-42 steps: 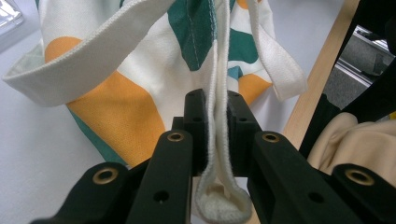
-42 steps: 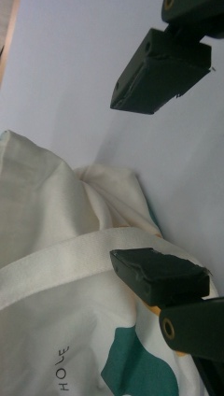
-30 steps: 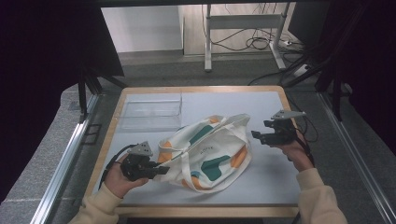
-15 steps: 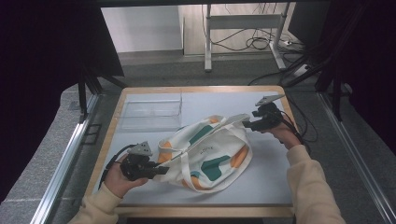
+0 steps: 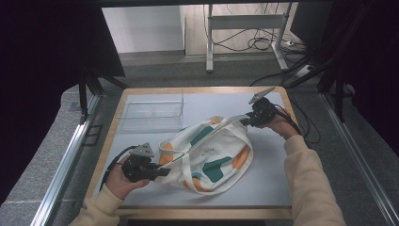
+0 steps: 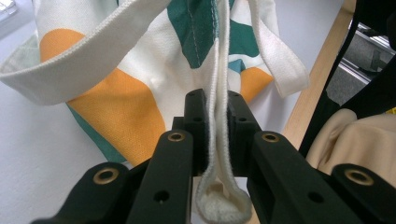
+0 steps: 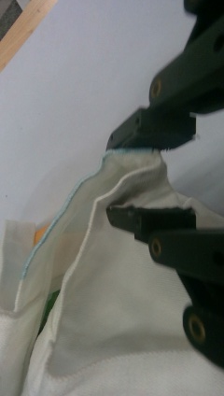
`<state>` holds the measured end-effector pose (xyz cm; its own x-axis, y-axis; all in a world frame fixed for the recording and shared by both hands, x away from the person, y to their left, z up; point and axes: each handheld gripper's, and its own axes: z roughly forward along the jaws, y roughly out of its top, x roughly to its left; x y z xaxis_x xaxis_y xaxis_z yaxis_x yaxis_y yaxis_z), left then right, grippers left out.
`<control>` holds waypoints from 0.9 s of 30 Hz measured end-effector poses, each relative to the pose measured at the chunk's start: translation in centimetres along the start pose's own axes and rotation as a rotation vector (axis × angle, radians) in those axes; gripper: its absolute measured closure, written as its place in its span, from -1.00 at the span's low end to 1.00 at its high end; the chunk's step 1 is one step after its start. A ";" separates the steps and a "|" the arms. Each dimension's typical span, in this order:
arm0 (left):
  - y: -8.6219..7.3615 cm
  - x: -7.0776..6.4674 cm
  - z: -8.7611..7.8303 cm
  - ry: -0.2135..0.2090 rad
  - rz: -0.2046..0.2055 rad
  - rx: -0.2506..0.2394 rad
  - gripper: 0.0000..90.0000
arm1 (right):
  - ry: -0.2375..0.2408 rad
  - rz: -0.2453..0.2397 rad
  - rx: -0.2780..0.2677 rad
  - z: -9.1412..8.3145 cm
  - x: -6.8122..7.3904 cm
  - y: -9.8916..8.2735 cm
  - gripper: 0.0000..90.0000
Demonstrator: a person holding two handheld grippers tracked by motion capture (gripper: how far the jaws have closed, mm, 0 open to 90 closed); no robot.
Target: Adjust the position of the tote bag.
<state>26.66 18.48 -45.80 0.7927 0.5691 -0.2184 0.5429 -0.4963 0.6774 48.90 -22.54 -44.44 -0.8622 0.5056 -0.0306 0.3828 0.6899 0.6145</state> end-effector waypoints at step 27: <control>1.2 3.0 0.1 0.083 -0.014 0.018 0.87 | -0.035 0.040 -0.051 -5.1 2.7 -4.0 0.77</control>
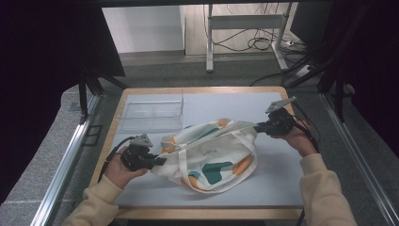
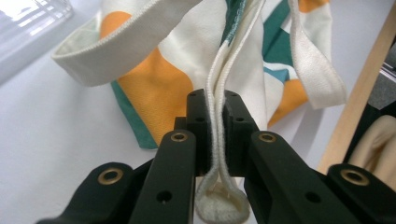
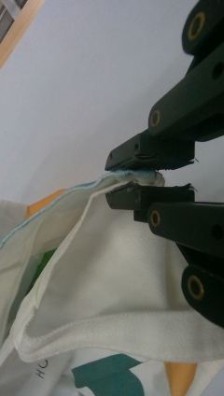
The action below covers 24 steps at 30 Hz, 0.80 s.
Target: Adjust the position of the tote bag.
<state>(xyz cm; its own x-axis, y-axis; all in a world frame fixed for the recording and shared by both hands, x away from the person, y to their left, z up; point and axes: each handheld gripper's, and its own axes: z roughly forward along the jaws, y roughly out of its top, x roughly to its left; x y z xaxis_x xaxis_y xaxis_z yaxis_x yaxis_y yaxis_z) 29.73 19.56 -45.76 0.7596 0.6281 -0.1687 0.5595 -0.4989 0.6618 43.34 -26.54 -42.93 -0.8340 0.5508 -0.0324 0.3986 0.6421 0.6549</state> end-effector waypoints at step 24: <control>1.9 3.7 1.7 -0.002 -0.009 -0.002 0.86 | -0.059 0.080 -0.042 -3.0 4.3 -4.8 0.76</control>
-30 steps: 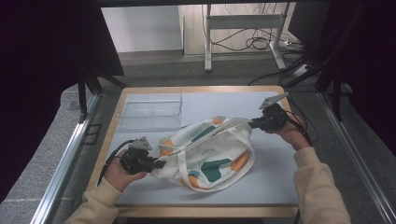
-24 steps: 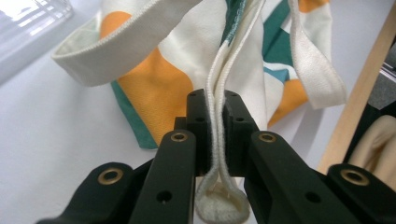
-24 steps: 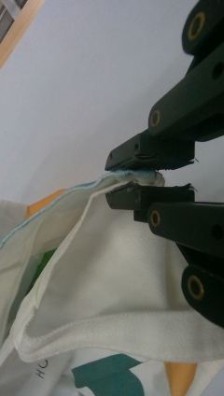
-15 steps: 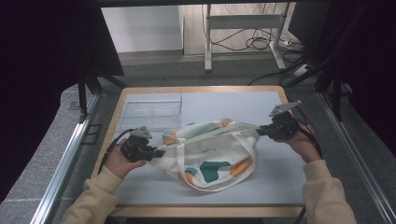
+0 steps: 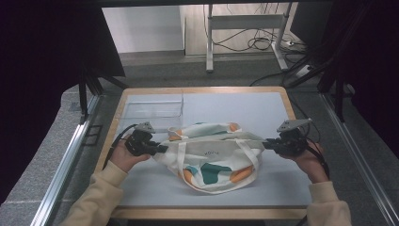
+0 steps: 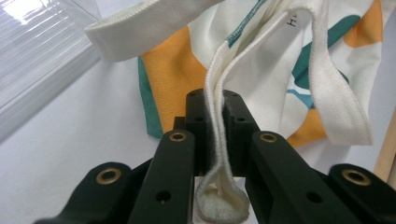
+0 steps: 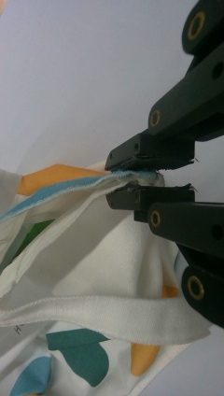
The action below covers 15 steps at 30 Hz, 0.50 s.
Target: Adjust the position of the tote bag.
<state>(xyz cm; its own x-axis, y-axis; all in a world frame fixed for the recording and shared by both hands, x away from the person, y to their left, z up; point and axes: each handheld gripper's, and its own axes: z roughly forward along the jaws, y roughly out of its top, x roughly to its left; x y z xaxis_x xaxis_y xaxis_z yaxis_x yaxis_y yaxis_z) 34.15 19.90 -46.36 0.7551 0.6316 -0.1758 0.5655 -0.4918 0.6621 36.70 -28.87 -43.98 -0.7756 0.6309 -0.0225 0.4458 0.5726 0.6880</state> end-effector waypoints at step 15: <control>0.2 -0.1 0.0 -0.011 -0.026 -0.018 0.84 | 0.039 0.012 -0.010 -0.5 -0.1 -1.1 0.75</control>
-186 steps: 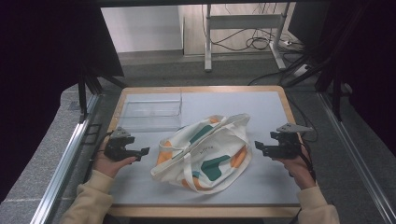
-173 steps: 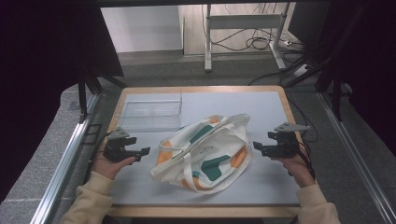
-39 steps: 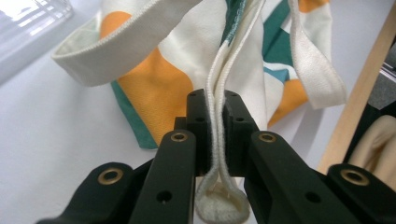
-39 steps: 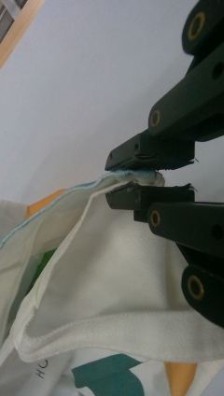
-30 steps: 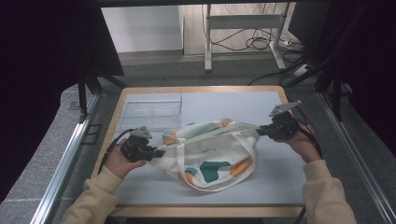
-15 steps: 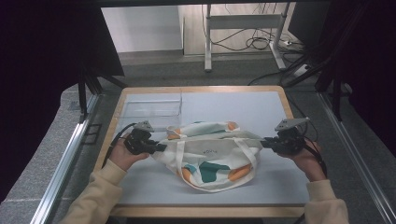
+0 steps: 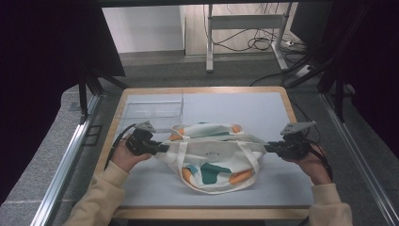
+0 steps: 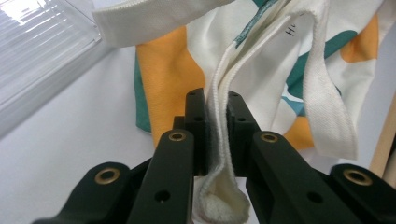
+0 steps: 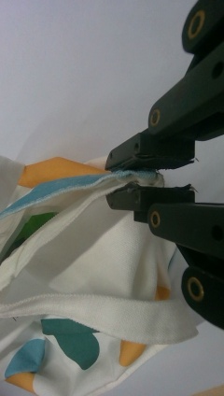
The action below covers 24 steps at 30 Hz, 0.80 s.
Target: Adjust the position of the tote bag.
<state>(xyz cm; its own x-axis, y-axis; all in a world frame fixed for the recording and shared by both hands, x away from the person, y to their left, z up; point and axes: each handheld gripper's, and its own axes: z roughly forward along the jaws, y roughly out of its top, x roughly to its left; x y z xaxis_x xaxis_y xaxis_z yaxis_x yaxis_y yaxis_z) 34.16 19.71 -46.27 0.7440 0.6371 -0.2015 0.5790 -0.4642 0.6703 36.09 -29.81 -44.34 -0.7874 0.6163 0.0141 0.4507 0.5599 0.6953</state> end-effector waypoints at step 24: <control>1.3 -2.0 -3.3 0.052 0.083 -0.122 -0.27 | -0.116 0.105 -0.175 -3.4 0.9 0.9 -0.27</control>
<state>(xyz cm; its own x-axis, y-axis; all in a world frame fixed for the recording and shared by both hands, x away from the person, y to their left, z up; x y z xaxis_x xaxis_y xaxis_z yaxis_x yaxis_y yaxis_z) 32.32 19.84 -42.68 0.7674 0.6323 -0.1061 0.4689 -0.4406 0.7655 34.35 -30.61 -41.29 -0.6817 0.7315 0.0169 0.4399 0.3913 0.8083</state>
